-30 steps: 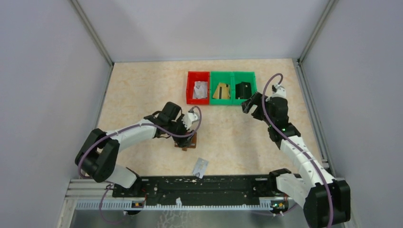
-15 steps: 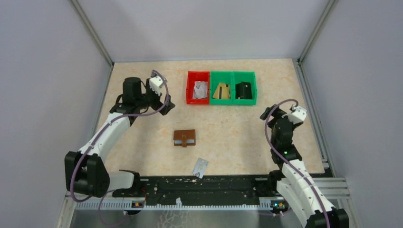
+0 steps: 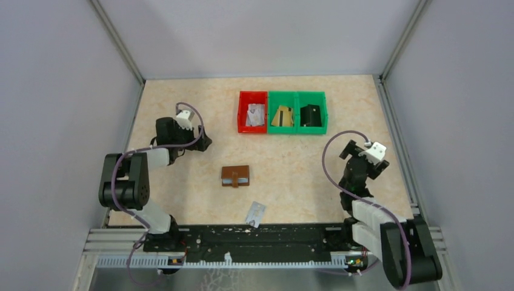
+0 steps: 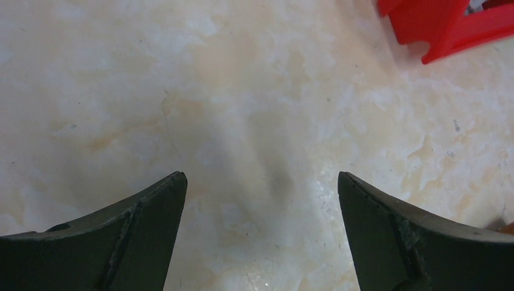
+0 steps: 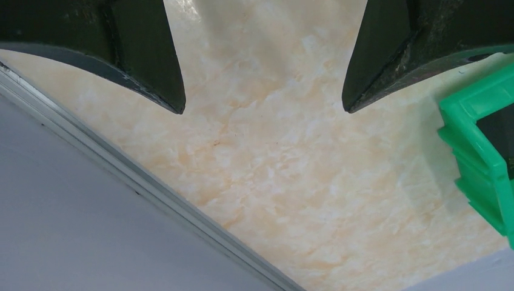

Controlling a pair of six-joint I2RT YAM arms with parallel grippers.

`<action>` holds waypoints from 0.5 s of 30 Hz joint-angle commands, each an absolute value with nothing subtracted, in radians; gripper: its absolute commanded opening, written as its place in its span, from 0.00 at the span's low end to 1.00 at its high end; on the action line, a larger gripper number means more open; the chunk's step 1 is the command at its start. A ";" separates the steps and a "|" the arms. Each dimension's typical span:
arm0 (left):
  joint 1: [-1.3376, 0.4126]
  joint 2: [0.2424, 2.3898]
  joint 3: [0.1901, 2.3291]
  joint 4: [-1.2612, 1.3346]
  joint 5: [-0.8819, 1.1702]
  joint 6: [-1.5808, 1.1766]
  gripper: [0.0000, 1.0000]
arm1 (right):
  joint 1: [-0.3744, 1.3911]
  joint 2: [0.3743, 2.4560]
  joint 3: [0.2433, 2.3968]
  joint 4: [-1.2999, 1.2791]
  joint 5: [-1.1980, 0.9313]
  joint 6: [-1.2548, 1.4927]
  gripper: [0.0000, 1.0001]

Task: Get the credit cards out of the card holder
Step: Reset both arms

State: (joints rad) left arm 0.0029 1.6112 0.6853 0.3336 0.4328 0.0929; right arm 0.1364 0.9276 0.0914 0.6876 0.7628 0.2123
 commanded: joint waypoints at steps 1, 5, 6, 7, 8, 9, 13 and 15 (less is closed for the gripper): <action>0.031 1.620 0.670 0.516 0.477 0.009 0.99 | 0.131 1.093 0.102 1.014 0.698 0.139 0.99; 0.034 1.551 0.522 0.678 0.456 0.028 0.99 | 0.131 1.259 0.108 1.163 0.635 0.099 0.99; 0.034 1.527 0.495 0.698 0.443 0.044 0.99 | 0.132 1.286 0.113 1.181 0.626 0.095 0.99; 0.034 1.508 0.471 0.722 0.422 0.068 0.99 | 0.131 1.309 0.116 1.204 0.617 0.091 0.99; 0.034 1.496 0.429 0.791 0.368 0.087 0.99 | 0.130 1.335 0.116 1.227 0.602 0.085 0.99; 0.035 1.483 0.392 0.869 0.294 0.080 0.99 | 0.131 1.359 0.119 1.259 0.578 0.065 0.99; 0.043 1.533 0.275 1.135 0.318 0.089 0.99 | 0.131 1.433 0.125 1.306 0.454 0.020 0.99; 0.043 1.601 0.232 1.316 0.296 0.083 0.99 | 0.133 1.481 0.113 1.387 0.446 0.005 0.99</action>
State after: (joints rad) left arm 0.0364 1.5166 0.3096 0.9051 0.3363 0.0666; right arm 0.1349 1.4124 0.1005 1.1763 0.5354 0.0589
